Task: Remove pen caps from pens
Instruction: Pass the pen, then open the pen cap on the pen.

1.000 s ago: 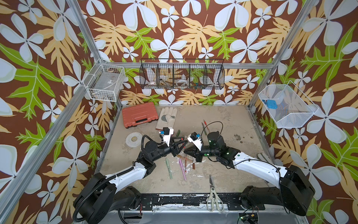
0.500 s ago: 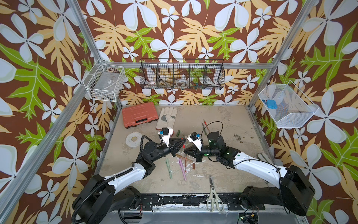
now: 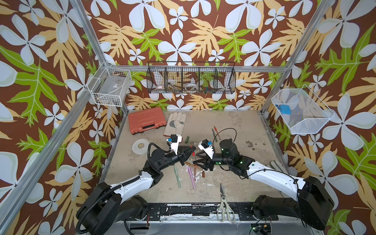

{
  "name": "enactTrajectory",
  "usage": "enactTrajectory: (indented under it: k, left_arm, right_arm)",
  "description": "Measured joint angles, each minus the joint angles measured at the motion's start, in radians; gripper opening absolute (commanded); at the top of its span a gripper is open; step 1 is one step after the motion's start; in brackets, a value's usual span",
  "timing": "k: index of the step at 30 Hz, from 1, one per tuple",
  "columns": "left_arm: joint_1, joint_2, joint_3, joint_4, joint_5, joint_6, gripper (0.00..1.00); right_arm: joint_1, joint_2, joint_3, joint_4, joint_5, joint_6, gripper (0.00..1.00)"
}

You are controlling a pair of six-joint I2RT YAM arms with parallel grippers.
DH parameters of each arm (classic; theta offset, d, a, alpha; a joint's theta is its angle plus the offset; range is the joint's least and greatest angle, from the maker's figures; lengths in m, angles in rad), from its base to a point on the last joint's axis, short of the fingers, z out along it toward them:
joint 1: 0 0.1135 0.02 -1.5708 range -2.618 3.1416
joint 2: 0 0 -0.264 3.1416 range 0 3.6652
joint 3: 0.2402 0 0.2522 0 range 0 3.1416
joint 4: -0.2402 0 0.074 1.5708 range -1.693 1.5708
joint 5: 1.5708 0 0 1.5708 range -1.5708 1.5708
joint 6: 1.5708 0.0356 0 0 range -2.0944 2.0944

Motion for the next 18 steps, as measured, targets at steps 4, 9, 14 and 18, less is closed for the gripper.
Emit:
enactTrajectory:
  k: [4, 9, 14, 18]
  left_arm:
    - [-0.002, 0.002, -0.005, 0.025, 0.023, -0.022, 0.0]
    - [-0.007, 0.014, -0.006, 0.037, 0.044, -0.035, 0.0]
    - [-0.008, 0.021, -0.006, 0.048, 0.047, -0.045, 0.0]
    - [-0.008, 0.023, -0.006, 0.053, 0.044, -0.046, 0.0]
  right_arm:
    - [0.0, 0.02, 0.003, 0.014, -0.002, 0.001, 0.4]
    - [0.0, 0.046, 0.014, 0.019, -0.007, 0.005, 0.32]
    - [0.0, 0.049, 0.015, 0.03, -0.028, 0.006, 0.15]
    - [0.0, 0.049, 0.014, 0.036, -0.047, 0.008, 0.0]
